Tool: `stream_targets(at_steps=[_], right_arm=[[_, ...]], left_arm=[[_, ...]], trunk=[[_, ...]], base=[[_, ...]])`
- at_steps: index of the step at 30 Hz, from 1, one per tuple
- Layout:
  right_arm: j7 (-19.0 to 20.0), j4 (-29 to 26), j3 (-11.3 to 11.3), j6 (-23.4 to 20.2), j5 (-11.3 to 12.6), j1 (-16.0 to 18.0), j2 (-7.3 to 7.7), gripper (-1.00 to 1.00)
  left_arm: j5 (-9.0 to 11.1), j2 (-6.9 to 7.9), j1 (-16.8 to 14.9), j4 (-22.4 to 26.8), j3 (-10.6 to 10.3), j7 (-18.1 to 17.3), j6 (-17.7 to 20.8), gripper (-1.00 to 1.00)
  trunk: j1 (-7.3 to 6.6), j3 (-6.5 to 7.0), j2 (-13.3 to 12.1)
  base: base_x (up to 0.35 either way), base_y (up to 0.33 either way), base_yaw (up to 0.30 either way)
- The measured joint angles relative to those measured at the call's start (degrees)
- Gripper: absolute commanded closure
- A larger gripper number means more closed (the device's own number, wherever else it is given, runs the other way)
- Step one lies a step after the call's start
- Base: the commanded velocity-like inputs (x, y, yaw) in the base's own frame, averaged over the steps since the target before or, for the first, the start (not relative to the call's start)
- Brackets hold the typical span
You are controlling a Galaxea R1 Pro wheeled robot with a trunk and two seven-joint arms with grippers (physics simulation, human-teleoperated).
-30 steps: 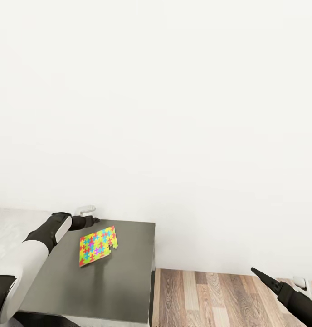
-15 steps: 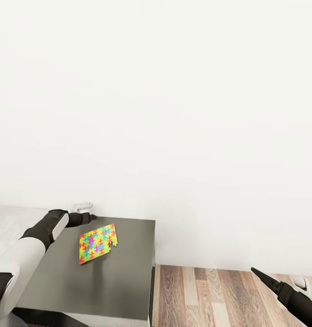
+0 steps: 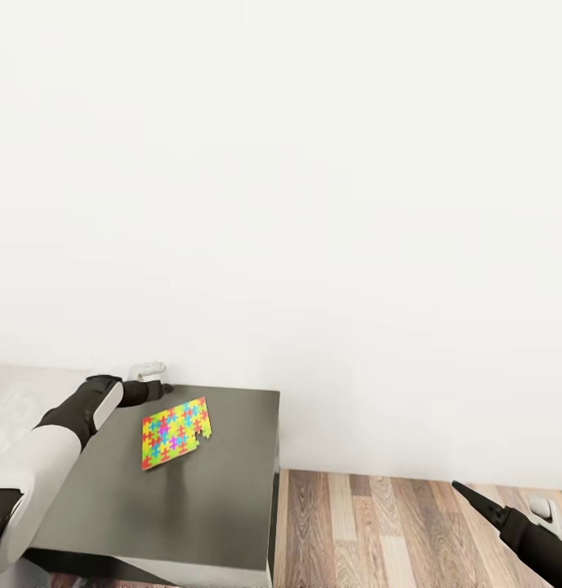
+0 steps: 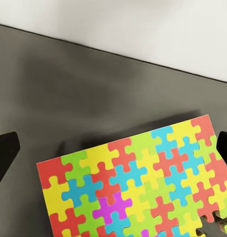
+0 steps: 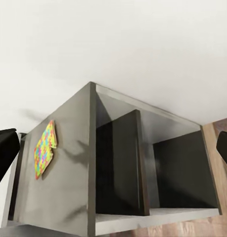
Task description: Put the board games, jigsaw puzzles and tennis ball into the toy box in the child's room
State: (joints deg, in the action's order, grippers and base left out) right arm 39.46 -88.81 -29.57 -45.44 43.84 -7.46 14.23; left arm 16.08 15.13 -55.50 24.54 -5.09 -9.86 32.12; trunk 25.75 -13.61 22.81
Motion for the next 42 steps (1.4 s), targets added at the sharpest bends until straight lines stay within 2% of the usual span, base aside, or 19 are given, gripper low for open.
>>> stream_targets(at_steps=[20, 26, 34, 39, 42], right_arm=[[0.04, 0.08, 0.0, 0.0, 0.01, 0.0, 0.0, -1.0], [0.08, 0.09, 0.0, 0.0, 0.04, -0.02, 0.0, -1.0], [0.09, 0.07, -0.02, 0.0, 0.07, -0.02, 0.0, -1.0], [0.09, 0.06, -0.07, 0.0, 0.07, -0.02, 0.0, -1.0], [0.09, 0.07, -0.08, 0.0, 0.07, -0.02, 0.0, -1.0]], left_arm=[[0.01, 0.15, -0.01, 0.0, -0.15, 0.01, -0.11, -1.0], [0.0, 0.24, -0.01, 0.0, -0.19, -0.05, -1.18, -1.0], [-0.02, 1.61, -0.01, 0.0, -0.13, -0.31, -1.63, -1.0], [-0.02, 2.16, -0.03, 0.0, -0.11, -2.19, -1.7, -1.0], [-0.06, 2.73, -0.07, 0.0, -0.11, -4.59, -1.72, -1.0]], trunk=[[0.0, -1.88, 0.0], [0.0, -2.44, 0.0], [0.0, -3.19, 0.0], [0.0, -3.66, 0.01], [0.0, -3.94, 0.01]], base=[[0.0, 0.0, 0.0], [0.0, 0.0, 0.0], [0.0, 0.0, 0.0], [0.0, 0.0, 0.0], [0.0, 0.0, 0.0]])
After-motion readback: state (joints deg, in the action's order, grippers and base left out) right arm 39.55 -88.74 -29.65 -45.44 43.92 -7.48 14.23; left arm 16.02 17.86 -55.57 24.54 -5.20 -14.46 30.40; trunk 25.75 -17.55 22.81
